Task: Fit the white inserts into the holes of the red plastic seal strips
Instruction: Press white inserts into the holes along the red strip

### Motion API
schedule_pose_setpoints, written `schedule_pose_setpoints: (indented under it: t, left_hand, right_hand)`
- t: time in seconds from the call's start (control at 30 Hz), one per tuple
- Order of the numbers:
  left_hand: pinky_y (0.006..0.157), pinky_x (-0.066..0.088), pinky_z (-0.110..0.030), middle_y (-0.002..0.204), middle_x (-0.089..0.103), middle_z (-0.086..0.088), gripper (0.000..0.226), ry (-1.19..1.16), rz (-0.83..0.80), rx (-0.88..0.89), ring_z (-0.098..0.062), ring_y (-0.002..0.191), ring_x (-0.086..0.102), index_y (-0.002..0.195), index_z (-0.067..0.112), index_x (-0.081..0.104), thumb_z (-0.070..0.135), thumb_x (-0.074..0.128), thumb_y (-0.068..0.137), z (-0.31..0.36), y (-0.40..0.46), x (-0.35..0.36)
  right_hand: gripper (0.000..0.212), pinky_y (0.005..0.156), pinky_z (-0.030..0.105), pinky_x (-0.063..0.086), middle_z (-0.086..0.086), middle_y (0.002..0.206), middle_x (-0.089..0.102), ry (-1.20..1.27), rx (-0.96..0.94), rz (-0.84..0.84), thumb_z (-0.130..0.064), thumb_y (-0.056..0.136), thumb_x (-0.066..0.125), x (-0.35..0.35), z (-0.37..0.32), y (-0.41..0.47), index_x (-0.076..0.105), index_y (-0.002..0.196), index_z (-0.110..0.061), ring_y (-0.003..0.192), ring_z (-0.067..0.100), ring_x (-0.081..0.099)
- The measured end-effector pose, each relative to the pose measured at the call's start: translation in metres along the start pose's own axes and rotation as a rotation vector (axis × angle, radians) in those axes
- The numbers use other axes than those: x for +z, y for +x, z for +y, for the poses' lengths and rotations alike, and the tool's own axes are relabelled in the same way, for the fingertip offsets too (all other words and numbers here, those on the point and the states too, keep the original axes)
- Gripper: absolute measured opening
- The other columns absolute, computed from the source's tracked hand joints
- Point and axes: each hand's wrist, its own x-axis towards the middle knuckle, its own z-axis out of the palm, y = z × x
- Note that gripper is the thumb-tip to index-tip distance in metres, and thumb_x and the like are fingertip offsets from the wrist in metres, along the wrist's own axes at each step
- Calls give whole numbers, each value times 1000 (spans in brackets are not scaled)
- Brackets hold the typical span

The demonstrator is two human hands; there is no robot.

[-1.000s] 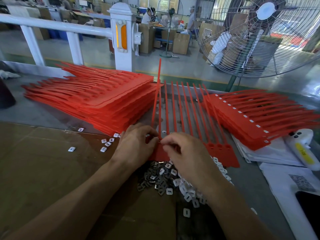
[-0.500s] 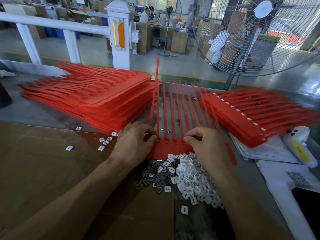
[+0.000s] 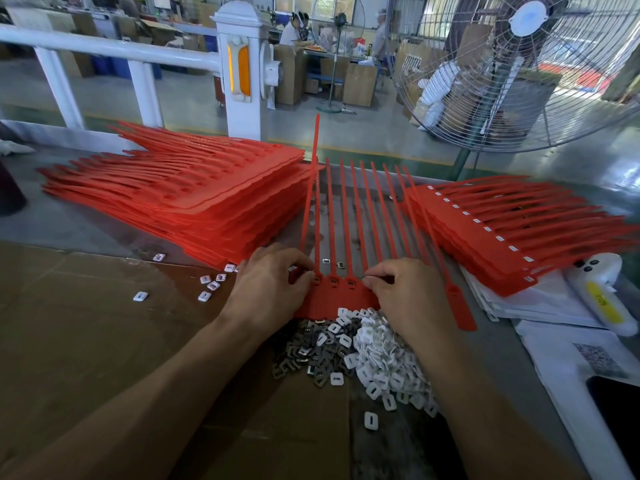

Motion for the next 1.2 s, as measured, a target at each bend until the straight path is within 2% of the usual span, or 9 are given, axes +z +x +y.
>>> schedule_pose_setpoints:
  t: [0.17, 0.23, 0.37, 0.57, 0.73, 0.87, 0.97, 1.07, 1.2]
  left_hand:
    - [107, 40, -47, 112, 60, 13, 12, -6, -3, -8, -13, 118, 50, 104, 34, 73, 35, 67, 94, 1, -1, -1]
    - [107, 40, -47, 113, 60, 13, 13, 0, -6, -8, -14, 119, 49, 105, 34, 73, 35, 66, 94, 1, 0, -1]
    - [108, 40, -47, 114, 60, 13, 14, 9, -13, -6, -13, 120, 49, 107, 34, 72, 36, 66, 95, 2, -1, -2]
    - [108, 40, -47, 113, 60, 14, 12, 3, -14, -11, -13, 119, 49, 105, 36, 72, 37, 66, 94, 2, -1, -2]
    - [107, 40, -47, 114, 61, 13, 11, 6, -12, -8, -13, 119, 49, 104, 36, 72, 36, 66, 94, 3, -2, -2]
    - [107, 40, -47, 114, 61, 12, 10, 13, -13, -9, -13, 118, 49, 103, 35, 71, 35, 66, 95, 4, -2, -3]
    - [106, 40, -47, 112, 61, 12, 10, 18, -8, -9, -15, 118, 49, 103, 35, 71, 35, 66, 94, 5, -2, -3]
    - [106, 41, -47, 111, 60, 12, 11, 24, -6, -6, -15, 117, 50, 104, 33, 72, 34, 66, 94, 6, -2, -3]
    - [106, 41, -47, 109, 57, 13, 10, 33, -15, -10, -16, 117, 50, 104, 34, 71, 34, 66, 95, 6, -2, -3]
  right_hand:
    - [18, 77, 5, 39, -13, 109, 73, 56, 42, -11, -17, 98, 69, -7, 6, -4, 79, 112, -23, 86, -8, 59]
    - [19, 74, 3, 41, -11, 113, 74, 54, 51, -12, -17, 99, 67, -10, 7, -5, 78, 114, -23, 87, -9, 60]
    - [19, 66, -3, 39, -11, 112, 74, 15, 28, -25, -16, 100, 66, -14, 8, -7, 79, 114, -22, 79, -17, 52]
    - [17, 77, 4, 37, -7, 110, 72, -68, -19, -53, -16, 98, 68, -13, 5, -8, 80, 108, -22, 92, 0, 61]
    - [17, 79, 6, 39, -8, 111, 72, -53, -19, -28, -17, 98, 69, -13, 4, -10, 80, 109, -23, 94, 2, 62]
    - [16, 79, 7, 41, -14, 108, 70, -18, -57, -15, -19, 97, 70, -17, -3, -14, 80, 108, -27, 89, -5, 60]
    - [11, 81, 12, 47, -20, 98, 68, 31, -150, -149, -26, 95, 73, -20, -14, -20, 79, 103, -31, 89, -5, 63]
    - [10, 82, 20, 51, -19, 95, 67, 29, -233, -300, -32, 94, 74, -19, -25, -25, 80, 102, -32, 90, -3, 62]
    - [10, 84, 20, 44, -19, 93, 63, -76, -316, -303, -40, 92, 74, -8, -35, -29, 78, 99, -34, 92, -1, 57]
